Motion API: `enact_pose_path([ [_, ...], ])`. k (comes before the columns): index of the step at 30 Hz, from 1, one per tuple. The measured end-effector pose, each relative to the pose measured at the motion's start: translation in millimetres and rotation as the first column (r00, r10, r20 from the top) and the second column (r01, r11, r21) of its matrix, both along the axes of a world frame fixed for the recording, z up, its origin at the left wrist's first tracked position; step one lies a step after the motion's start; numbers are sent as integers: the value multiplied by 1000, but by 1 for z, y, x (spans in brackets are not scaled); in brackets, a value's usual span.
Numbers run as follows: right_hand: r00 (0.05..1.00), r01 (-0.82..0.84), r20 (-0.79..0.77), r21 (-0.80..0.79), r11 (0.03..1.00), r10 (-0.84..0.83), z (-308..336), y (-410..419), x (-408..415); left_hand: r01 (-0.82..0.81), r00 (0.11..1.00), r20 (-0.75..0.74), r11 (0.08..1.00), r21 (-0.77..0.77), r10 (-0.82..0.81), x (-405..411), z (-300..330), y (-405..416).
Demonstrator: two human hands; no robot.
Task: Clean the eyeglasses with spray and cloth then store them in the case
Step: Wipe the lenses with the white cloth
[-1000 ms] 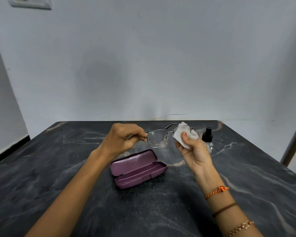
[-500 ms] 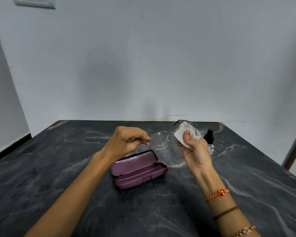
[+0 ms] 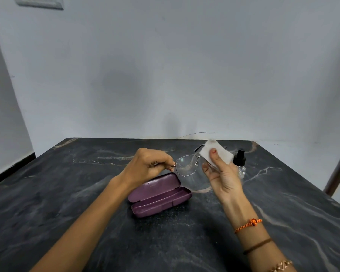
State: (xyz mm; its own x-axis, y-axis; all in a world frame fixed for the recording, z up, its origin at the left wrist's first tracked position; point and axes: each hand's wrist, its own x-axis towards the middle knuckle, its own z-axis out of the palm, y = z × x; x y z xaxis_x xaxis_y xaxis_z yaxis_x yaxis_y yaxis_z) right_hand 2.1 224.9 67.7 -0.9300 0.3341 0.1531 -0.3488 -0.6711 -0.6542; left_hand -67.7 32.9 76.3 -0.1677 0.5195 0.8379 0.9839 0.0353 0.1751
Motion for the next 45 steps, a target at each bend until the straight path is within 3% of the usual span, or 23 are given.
enact_pose_path([
  [9,997,78,-14,343,936,-78,2,8,3,-27,996,-77,995,100,35,3,17,-12],
  [11,999,45,-1,272,961,-46,3,8,4,-24,997,-66,995,100,31,1,17,-13],
  [13,1000,-23,-5,103,994,24,3,7,4,-8,999,-42,996,85,12,0,15,-12],
  [17,992,-109,-80,-159,981,97,3,3,0,-11,999,-41,998,56,13,0,11,-7],
  [21,987,-138,-105,-122,983,125,2,0,-1,-19,999,-45,998,67,22,1,12,-7],
  [29,995,-71,-49,189,979,82,6,-1,5,-19,998,-57,996,82,24,3,14,-7],
  [32,999,-27,-31,134,991,31,7,1,7,-12,999,-51,998,69,16,3,14,-7],
  [38,998,-59,-34,-174,983,54,4,-1,3,16,1000,-14,998,53,-16,2,8,-3],
  [45,992,-102,-71,14,995,103,2,-5,0,-12,998,-58,995,94,17,6,4,5],
])
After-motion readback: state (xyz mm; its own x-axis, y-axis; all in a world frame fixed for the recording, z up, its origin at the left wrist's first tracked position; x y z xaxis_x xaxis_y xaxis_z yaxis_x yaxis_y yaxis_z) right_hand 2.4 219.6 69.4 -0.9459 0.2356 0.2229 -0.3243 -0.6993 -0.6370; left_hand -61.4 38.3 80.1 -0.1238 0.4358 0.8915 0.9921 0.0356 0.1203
